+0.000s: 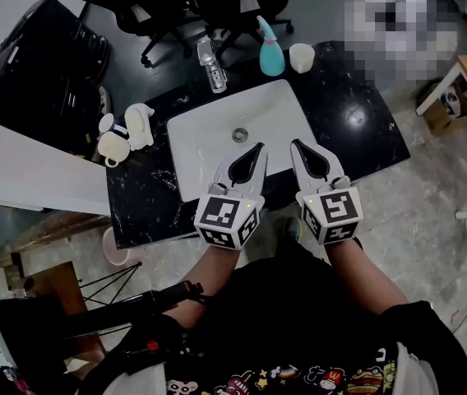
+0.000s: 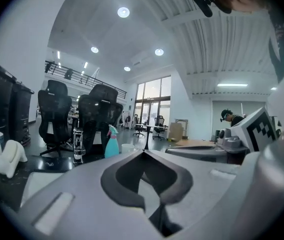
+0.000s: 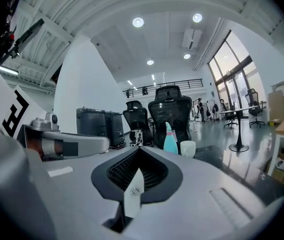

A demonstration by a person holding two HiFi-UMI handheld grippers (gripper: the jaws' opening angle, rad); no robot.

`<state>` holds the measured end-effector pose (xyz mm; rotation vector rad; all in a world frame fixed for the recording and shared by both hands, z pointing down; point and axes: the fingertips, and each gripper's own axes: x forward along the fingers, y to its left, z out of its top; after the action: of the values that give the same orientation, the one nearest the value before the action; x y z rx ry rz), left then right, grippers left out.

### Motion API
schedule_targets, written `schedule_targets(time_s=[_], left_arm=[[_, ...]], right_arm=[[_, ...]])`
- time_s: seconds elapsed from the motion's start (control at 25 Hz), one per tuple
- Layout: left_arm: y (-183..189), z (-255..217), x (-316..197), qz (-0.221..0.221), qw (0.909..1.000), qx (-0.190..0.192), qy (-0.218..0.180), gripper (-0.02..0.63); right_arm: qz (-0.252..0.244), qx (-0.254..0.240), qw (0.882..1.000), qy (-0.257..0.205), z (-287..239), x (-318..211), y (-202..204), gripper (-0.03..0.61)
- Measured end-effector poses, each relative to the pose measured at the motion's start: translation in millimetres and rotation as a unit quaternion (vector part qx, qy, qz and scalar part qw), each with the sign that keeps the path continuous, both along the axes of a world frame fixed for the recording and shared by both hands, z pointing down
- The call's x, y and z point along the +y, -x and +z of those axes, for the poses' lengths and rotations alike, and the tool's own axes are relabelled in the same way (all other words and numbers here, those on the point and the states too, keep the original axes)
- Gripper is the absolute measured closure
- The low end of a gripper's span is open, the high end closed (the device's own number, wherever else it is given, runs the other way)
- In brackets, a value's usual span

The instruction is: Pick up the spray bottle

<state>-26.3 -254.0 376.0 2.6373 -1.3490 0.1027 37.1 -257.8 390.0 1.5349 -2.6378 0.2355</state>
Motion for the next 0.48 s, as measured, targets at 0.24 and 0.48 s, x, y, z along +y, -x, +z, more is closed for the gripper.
schedule_targets(time_s=[0.24,0.48], left_arm=[[-10.6,8.9,-45.2,-0.028,0.9993,-0.020,0.017,0.614],[-10.8,11.9,-74.2,-0.039,0.9986,-0.028,0.020,0.614]], right_arm=[[-0.019,-0.009,1.000,0.001,4.2,-54.7,-17.9,0.554],[-0.020,-0.015,1.000,0.008,10.2,-79.5,-23.2,0.554]])
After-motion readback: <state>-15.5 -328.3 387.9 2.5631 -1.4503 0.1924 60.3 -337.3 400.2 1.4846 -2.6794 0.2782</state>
